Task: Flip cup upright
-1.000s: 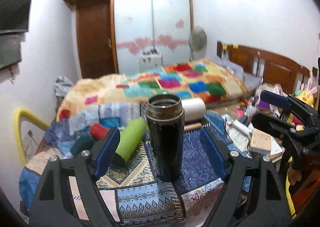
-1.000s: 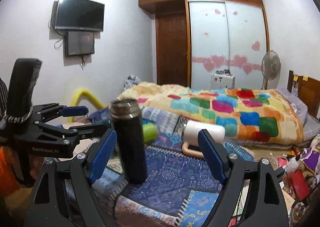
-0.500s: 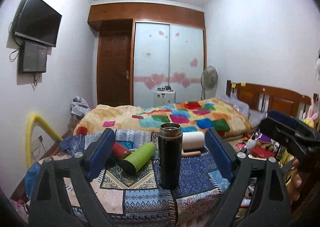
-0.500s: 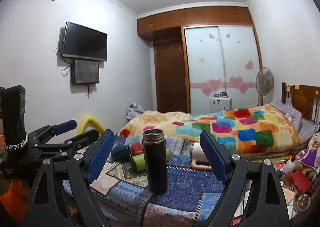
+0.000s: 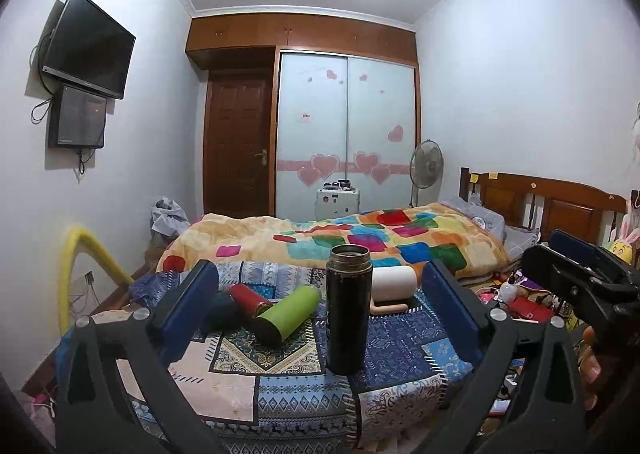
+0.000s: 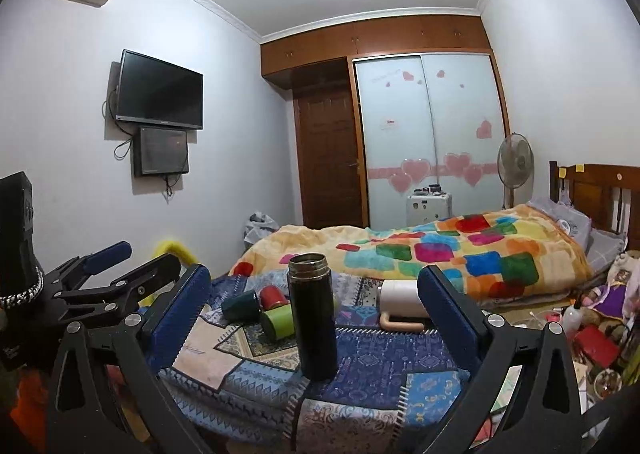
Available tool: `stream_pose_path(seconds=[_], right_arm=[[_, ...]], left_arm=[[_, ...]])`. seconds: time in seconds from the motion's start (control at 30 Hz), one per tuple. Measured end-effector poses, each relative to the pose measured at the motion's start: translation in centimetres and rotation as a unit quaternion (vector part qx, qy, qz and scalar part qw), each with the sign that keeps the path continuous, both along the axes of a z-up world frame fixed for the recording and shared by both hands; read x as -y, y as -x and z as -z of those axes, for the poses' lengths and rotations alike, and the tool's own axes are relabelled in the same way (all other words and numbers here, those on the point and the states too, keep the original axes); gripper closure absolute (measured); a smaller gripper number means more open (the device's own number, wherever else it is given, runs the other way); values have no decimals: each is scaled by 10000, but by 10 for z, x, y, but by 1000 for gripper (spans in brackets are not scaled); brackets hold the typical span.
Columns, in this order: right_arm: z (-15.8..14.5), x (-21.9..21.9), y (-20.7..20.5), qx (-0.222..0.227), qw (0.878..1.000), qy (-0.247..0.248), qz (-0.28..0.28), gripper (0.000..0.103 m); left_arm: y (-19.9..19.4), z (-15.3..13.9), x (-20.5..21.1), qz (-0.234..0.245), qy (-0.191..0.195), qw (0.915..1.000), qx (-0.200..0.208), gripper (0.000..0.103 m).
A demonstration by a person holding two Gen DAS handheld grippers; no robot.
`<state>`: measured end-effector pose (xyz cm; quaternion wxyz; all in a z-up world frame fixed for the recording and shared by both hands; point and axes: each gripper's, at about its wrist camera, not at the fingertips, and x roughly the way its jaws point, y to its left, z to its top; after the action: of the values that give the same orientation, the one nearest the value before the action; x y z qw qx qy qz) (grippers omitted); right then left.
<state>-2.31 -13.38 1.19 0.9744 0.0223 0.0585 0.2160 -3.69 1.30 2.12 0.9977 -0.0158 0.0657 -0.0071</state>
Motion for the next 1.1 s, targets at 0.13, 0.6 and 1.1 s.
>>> stream_pose_path(seconds=[0.13,0.6,1.1], right_arm=[[1,1,1,6,10000,1,13,0],[0,-1,5,77,9999,89,29,0],[-3,0,5,106,9999,84,27,0]], left_arm=[[1,1,1,-27,-46,10000,9,0],[-1,4,2,-3,-45,10000,-50,0],[-4,6,3,65,-47,9999,-81,0]])
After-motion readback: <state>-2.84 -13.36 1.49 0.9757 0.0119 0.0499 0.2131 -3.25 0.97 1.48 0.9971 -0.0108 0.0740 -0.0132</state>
